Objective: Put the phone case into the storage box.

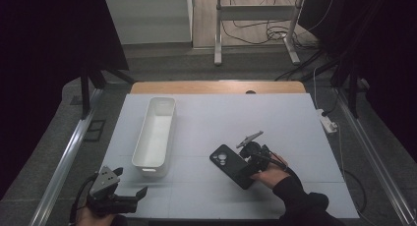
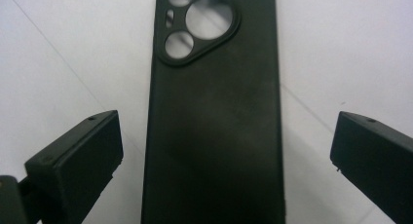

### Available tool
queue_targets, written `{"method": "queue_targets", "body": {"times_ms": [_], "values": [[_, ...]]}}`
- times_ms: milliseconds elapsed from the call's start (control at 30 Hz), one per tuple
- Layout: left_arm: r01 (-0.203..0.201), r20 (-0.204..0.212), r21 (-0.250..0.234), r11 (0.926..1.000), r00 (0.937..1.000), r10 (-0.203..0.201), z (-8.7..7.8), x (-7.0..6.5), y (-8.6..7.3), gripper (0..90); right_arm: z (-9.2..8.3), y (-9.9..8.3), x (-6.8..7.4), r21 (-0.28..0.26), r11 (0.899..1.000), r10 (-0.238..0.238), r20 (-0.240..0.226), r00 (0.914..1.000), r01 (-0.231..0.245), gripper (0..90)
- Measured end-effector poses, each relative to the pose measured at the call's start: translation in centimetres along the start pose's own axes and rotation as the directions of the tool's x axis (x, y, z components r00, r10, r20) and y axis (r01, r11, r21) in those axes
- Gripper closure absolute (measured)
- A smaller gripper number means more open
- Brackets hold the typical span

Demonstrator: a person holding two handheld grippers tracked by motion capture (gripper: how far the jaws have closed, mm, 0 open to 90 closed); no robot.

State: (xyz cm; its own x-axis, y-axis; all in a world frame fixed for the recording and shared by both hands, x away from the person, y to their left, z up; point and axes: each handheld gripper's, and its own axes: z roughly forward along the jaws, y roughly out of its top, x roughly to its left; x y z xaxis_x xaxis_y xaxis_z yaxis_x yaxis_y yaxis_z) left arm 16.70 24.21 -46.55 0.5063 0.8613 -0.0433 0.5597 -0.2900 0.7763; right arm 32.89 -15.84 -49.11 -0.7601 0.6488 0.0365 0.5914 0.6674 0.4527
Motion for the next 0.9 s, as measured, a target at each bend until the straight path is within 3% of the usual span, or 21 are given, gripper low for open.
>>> {"method": "queue_targets", "body": {"times_ms": [467,567,833,900], "values": [[0.000,0.000,0.000,1.0000,1.0000,0.000,0.0,0.0,0.0,0.2,2.2,-1.3,0.5,0.067,0.997,-0.034,0.038,0.9987,0.031,0.0],[0.000,-0.001,0.001,1.0000,1.0000,0.000,0.0,0.0,0.0,0.2,2.3,-1.3,0.8,0.072,0.996,-0.051,0.059,0.9969,0.046,0.0],[0.006,-0.005,-0.003,1.0000,1.0000,-0.006,0.0,0.0,0.0,0.0,2.3,-1.2,0.7,0.087,0.995,-0.044,0.059,0.9973,0.039,0.2],[0.001,0.000,0.002,1.0000,1.0000,-0.001,0.0,0.0,0.0,0.0,2.1,-1.1,0.7,0.093,0.995,-0.045,0.058,0.9973,0.040,6.8]]}}
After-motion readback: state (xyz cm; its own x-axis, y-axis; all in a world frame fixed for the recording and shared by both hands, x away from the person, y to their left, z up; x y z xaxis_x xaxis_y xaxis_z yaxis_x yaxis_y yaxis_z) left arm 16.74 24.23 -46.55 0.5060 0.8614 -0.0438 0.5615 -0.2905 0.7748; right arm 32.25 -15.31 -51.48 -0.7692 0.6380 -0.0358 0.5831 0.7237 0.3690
